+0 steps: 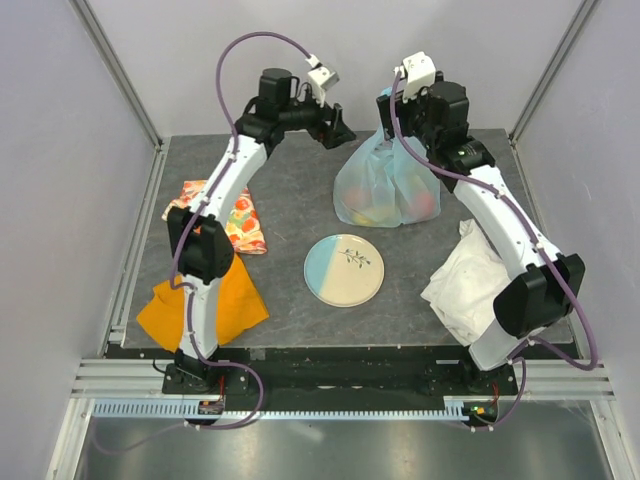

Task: Take the fake fruits out of the plastic bag
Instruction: Adjust the plastic bag at the center of the board.

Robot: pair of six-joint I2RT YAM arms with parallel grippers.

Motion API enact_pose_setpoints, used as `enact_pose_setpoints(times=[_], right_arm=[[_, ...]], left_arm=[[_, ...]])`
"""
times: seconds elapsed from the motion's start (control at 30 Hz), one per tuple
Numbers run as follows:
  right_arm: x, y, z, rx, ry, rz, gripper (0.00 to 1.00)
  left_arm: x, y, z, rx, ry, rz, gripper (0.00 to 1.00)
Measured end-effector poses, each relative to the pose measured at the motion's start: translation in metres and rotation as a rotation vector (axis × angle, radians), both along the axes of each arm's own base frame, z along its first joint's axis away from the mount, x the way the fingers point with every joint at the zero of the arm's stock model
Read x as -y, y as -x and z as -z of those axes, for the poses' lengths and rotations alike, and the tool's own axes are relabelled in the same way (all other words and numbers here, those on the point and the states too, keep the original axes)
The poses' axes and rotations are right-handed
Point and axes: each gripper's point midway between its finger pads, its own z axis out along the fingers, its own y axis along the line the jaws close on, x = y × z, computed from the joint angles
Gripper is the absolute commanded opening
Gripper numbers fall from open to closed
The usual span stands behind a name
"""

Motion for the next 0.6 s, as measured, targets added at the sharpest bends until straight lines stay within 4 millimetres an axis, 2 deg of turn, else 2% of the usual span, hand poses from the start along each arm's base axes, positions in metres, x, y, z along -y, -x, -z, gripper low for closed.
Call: enact_pose_setpoints(times=[0.07,0.1,0.17,0.23,0.27,0.33,0.43,0.47,0.5,0.53,0.57,0.6], right_arm=[[0.0,-0.009,0.004,0.008,-0.011,0.033,0.84],[0.0,-0.013,0.007,0.007,-0.014,0.045,0.74],[0.002,-0.022,0.019,-0.008,-0.016,0.079,0.67],[0.004,-0.029,0.029,-0.022,-0.009,0.103,0.48],[0.007,-0.033,0.034,-0.03,-0.008,0.123,0.33],[0.009,-0.038,0.038,-0.034,0.001,0.148,0.26],[0.013,-0.039,0.04,-0.036,-0.002,0.17,0.22],[0.013,-0.039,0.039,-0.035,-0.007,0.172,0.19],[0.014,-0.039,0.039,-0.036,-0.011,0.175,0.15],[0.014,-0.039,0.039,-0.038,-0.016,0.176,0.12],[0.014,-0.039,0.039,-0.038,-0.021,0.178,0.04],[0.015,-0.039,0.039,-0.04,-0.025,0.179,0.02]], left_arm=[[0.022,0.0,0.0,0.005,0.024,0.038,0.91],[0.031,0.0,0.003,0.002,0.033,0.051,0.91],[0.045,0.001,0.011,-0.013,0.042,0.07,0.91],[0.057,0.002,0.019,-0.027,0.047,0.082,0.87],[0.062,0.001,0.023,-0.029,0.05,0.087,0.81],[0.072,0.0,0.029,-0.033,0.053,0.093,0.74],[0.08,-0.002,0.037,-0.039,0.053,0.089,0.55],[0.083,-0.001,0.037,-0.038,0.057,0.092,0.21],[0.085,-0.002,0.038,-0.04,0.062,0.094,0.05],[0.087,-0.001,0.038,-0.045,0.068,0.094,0.02],[0.089,-0.002,0.037,-0.045,0.074,0.094,0.02],[0.09,-0.003,0.035,-0.038,0.082,0.093,0.02]])
